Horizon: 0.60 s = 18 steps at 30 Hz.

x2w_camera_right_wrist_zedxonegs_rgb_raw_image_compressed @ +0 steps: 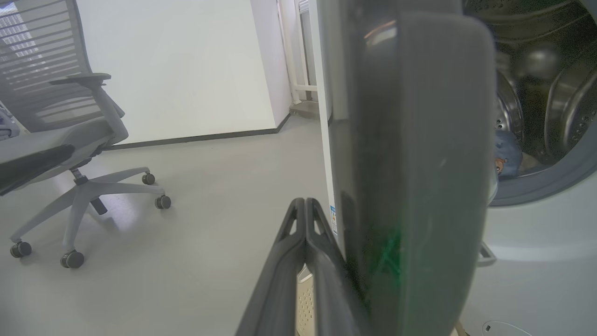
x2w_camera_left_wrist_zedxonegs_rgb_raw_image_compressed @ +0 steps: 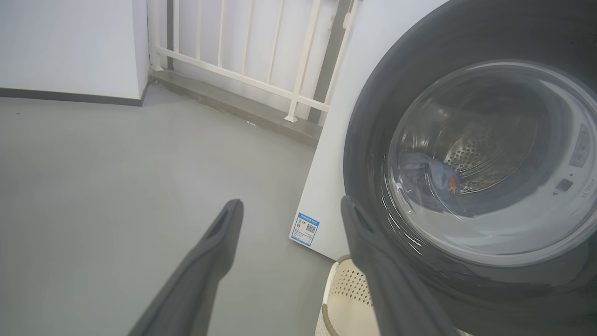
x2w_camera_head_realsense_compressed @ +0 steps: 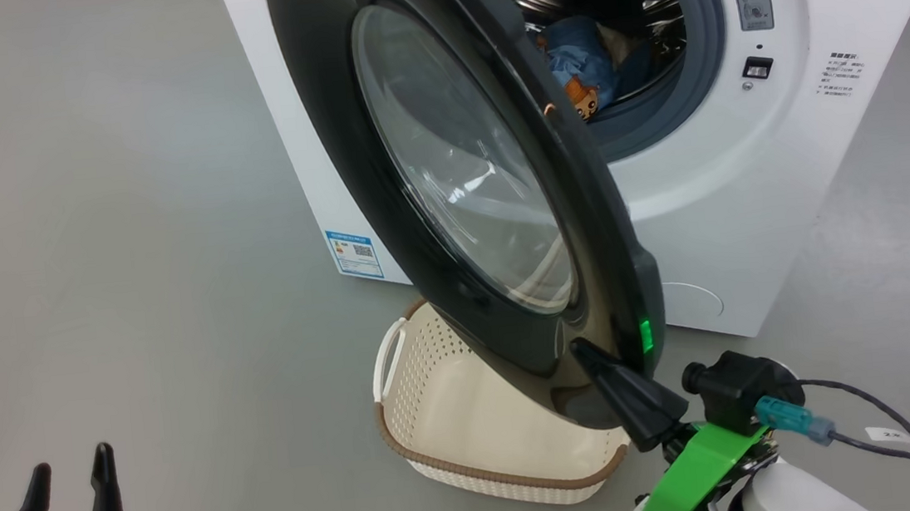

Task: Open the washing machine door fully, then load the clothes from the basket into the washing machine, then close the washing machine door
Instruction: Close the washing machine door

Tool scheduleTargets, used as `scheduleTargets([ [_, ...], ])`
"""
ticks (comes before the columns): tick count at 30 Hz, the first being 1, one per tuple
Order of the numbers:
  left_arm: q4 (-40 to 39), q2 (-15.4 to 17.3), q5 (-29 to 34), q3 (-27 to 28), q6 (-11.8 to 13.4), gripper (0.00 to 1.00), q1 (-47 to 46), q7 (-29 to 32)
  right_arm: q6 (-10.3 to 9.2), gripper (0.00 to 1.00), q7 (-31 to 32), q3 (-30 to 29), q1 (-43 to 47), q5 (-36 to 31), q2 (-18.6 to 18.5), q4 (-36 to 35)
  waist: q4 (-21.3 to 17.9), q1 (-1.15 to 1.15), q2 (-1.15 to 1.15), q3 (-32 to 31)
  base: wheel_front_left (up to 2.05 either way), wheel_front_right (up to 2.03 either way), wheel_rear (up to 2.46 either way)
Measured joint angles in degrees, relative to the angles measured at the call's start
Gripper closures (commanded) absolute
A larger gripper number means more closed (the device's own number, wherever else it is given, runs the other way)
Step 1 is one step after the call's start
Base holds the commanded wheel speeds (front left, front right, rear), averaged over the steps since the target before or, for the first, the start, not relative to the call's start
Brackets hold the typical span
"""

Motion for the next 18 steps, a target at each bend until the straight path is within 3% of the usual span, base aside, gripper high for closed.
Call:
scheduleTargets([
  [18, -0.32, 1.18, -1.23, -0.46, 0.0, 0.0, -3.13, 0.0, 0.34, 1.0, 0.0, -10.46, -6.53, -1.05, -1.3, 3.13, -0.05, 0.0, 0.0, 5.6, 0.0, 0.0, 0.0],
])
